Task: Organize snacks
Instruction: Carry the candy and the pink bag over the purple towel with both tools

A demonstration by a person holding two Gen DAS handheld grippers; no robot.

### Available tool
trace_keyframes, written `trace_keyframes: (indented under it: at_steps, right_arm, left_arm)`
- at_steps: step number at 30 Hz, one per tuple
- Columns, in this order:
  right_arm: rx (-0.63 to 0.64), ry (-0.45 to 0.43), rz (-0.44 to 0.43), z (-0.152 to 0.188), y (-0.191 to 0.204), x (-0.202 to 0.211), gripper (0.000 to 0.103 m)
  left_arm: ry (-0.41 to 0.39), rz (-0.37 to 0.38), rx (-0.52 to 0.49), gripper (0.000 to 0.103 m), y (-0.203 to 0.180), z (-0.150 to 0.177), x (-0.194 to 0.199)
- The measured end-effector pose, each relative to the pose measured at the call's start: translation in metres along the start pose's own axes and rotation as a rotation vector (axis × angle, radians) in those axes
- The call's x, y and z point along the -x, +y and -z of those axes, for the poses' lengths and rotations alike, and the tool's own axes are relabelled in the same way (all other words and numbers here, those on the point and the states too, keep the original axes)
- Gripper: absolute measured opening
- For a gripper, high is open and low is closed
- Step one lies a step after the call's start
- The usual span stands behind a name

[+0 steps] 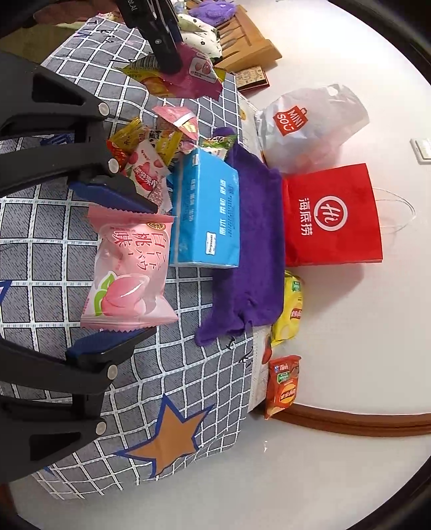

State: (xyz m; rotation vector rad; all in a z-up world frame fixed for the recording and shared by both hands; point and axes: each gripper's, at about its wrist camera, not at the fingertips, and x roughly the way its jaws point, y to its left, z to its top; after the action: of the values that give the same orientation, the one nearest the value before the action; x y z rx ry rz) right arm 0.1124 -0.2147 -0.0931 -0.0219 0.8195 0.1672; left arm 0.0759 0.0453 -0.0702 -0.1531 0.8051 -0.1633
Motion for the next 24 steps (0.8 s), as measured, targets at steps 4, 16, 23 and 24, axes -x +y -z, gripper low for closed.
trace_keyframes:
  at_steps: [4, 16, 23, 24]
  right_arm:
    - [0.0, -0.003, 0.002, -0.008, 0.001, 0.001, 0.063]
    - [0.036, -0.007, -0.034, -0.042, 0.016, -0.018, 0.063]
    - [0.042, -0.015, -0.046, -0.075, 0.017, -0.04, 0.063]
    - [0.043, -0.016, -0.047, -0.08, 0.018, -0.043, 0.063]
  left_arm:
    - [-0.004, 0.01, -0.006, 0.053, -0.006, -0.009, -0.003]
    - [-0.002, 0.015, -0.014, 0.053, -0.011, -0.049, -0.026]
    - [-0.005, 0.019, -0.016, 0.053, -0.011, -0.08, -0.047]
    - [-0.003, 0.02, -0.014, 0.053, -0.01, -0.084, -0.051]
